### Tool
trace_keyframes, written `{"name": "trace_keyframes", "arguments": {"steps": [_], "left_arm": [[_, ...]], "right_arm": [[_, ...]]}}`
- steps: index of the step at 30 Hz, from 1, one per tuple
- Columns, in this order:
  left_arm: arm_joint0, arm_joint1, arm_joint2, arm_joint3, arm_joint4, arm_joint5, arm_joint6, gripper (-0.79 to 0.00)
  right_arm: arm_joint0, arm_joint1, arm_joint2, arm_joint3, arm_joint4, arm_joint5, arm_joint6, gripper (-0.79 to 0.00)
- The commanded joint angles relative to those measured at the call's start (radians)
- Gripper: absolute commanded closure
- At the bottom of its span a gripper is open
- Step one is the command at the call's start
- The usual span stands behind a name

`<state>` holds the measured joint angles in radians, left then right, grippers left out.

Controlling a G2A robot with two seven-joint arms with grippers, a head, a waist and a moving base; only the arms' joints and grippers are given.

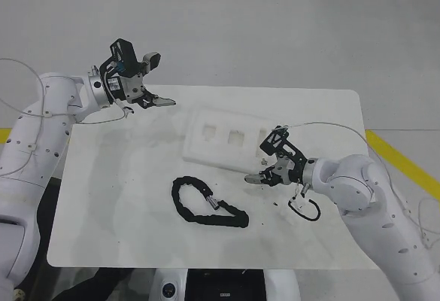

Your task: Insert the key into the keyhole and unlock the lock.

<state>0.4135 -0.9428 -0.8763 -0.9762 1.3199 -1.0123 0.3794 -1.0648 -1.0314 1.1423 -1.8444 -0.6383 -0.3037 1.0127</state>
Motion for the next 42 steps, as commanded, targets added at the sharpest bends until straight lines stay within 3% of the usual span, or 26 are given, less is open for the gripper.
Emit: {"name": "trace_keyframes", "arguments": {"steps": [1,7,8,9,17,22,37,42], "left_arm": [[0.000,0.000,0.000,0.000,0.000,0.000,0.000,-0.785],[0.000,0.000,0.000,0.000,0.000,0.000,0.000,-0.785],[0.000,0.000,0.000,0.000,0.000,0.000,0.000,-0.785],[0.000,0.000,0.000,0.000,0.000,0.000,0.000,-0.785],[0.000,0.000,0.000,0.000,0.000,0.000,0.000,-0.785],[0.000,0.000,0.000,0.000,0.000,0.000,0.000,-0.785],[0.000,0.000,0.000,0.000,0.000,0.000,0.000,-0.785],[0.000,0.000,0.000,0.000,0.000,0.000,0.000,-0.785]], "right_arm": [[0.019,-0.002,-0.011,0.008,0.015,0.016,0.035,-0.785],[0.082,-0.010,-0.047,0.080,0.079,0.025,0.097,-0.776],[0.089,-0.010,-0.050,0.089,0.080,0.029,0.103,-0.619],[0.094,-0.010,-0.054,0.093,0.081,0.030,0.109,-0.517],[0.130,-0.012,-0.079,0.126,0.062,0.054,0.162,-0.548],[0.149,-0.013,-0.091,0.147,0.049,0.071,0.166,-0.400],[0.155,-0.013,-0.094,0.169,0.020,0.127,0.152,-0.274],[0.157,-0.013,-0.096,0.177,0.021,0.128,0.145,-0.179]]}}
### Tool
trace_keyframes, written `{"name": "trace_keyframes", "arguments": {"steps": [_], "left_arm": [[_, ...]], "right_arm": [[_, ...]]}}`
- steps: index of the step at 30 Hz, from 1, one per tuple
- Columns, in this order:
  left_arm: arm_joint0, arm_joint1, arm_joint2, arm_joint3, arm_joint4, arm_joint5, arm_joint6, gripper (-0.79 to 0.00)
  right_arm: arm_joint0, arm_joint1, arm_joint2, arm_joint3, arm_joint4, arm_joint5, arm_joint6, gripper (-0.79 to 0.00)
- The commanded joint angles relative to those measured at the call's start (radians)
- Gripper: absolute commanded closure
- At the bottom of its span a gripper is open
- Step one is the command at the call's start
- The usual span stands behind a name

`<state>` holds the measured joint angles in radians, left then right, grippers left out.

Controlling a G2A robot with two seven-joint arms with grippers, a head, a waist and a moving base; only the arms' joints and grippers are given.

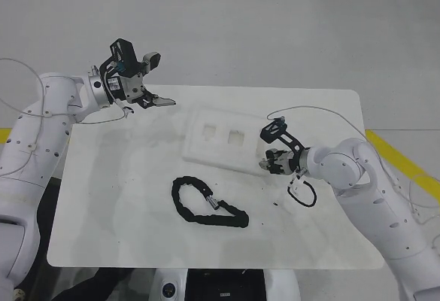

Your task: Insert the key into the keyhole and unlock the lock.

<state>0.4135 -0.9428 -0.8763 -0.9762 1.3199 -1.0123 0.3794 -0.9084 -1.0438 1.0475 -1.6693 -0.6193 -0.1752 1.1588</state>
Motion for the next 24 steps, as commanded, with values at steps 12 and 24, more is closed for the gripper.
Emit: {"name": "trace_keyframes", "arguments": {"steps": [12,24], "left_arm": [[0.000,0.000,0.000,0.000,0.000,0.000,0.000,-0.785],[0.000,0.000,0.000,0.000,0.000,0.000,0.000,-0.785]], "right_arm": [[0.011,-0.004,-0.015,0.022,-0.001,0.005,-0.020,0.000],[0.019,-0.006,-0.023,0.029,-0.018,0.026,-0.032,0.000]]}}
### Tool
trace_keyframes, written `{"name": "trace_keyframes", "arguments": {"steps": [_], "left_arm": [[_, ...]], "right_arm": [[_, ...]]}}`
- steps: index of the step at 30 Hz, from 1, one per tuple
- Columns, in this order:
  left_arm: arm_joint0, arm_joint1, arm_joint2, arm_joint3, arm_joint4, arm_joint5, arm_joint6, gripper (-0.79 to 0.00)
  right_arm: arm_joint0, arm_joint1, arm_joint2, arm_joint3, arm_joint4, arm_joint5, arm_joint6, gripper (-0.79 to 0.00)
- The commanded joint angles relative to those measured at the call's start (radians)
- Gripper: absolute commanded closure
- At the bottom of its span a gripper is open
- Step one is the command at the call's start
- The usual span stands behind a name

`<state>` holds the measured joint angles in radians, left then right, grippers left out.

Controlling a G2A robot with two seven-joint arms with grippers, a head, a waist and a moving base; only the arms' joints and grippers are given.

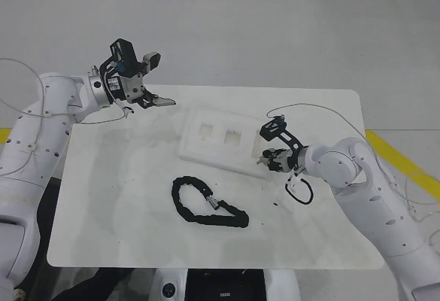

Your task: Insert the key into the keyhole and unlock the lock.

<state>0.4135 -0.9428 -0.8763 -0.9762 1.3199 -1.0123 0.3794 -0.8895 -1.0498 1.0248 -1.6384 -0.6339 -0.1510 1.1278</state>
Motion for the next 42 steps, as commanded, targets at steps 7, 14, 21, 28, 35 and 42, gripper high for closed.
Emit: {"name": "trace_keyframes", "arguments": {"steps": [7,14,21,28,35,42], "left_arm": [[0.000,0.000,0.000,0.000,0.000,0.000,0.000,-0.785],[0.000,0.000,0.000,0.000,0.000,0.000,0.000,-0.785],[0.000,0.000,0.000,0.000,0.000,0.000,0.000,-0.785],[0.000,0.000,0.000,0.000,0.000,0.000,0.000,-0.785],[0.000,0.000,0.000,0.000,0.000,0.000,0.000,-0.785],[0.000,0.000,0.000,0.000,0.000,0.000,0.000,-0.785]], "right_arm": [[-0.011,0.005,0.011,-0.071,-0.073,0.047,0.009,0.000],[-0.037,0.015,0.031,-0.159,-0.200,0.128,0.039,0.000],[-0.084,0.020,0.064,-0.212,-0.211,0.139,0.001,0.000],[-0.180,0.032,0.158,-0.214,-0.049,-0.008,-0.119,0.000],[-0.316,0.049,0.285,-0.196,0.104,-0.188,-0.297,0.000],[-0.431,0.062,0.393,-0.264,0.160,-0.289,-0.410,0.000]]}}
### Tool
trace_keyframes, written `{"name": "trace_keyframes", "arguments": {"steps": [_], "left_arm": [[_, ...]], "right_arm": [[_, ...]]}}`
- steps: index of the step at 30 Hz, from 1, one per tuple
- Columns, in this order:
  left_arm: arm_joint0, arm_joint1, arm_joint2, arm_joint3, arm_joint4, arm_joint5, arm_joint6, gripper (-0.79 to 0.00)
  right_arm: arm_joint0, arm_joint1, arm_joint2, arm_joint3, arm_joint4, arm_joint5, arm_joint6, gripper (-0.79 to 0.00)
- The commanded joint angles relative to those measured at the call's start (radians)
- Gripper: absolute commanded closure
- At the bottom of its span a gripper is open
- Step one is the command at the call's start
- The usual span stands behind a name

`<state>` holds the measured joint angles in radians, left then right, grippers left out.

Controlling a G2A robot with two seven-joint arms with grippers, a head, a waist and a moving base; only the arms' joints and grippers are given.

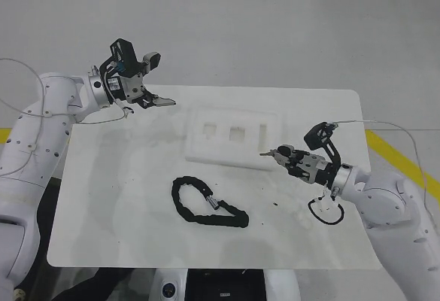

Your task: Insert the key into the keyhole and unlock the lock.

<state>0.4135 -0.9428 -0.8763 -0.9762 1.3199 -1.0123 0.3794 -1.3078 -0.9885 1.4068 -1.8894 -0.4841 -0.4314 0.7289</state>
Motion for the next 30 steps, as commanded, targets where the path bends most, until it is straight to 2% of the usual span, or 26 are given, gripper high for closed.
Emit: {"name": "trace_keyframes", "arguments": {"steps": [1,9,14,23,30], "left_arm": [[0.000,0.000,0.000,0.000,0.000,0.000,0.000,-0.785],[0.000,0.000,0.000,0.000,0.000,0.000,0.000,-0.785],[0.006,0.000,0.000,-0.009,-0.002,0.009,-0.005,-0.785],[0.065,0.014,0.050,-0.193,-0.014,0.000,-0.057,-0.785],[0.080,0.043,0.176,-0.318,0.085,0.000,0.014,-0.785]], "right_arm": [[-0.026,0.003,0.027,-0.027,-0.002,-0.010,-0.015,0.000],[-0.128,0.009,0.127,-0.090,-0.013,-0.010,-0.138,0.000],[-0.145,0.009,0.143,-0.086,-0.005,-0.018,-0.171,0.000],[-0.145,0.009,0.143,-0.086,-0.005,-0.018,-0.171,0.000],[-0.145,0.009,0.143,-0.086,-0.005,-0.018,-0.171,0.000]]}}
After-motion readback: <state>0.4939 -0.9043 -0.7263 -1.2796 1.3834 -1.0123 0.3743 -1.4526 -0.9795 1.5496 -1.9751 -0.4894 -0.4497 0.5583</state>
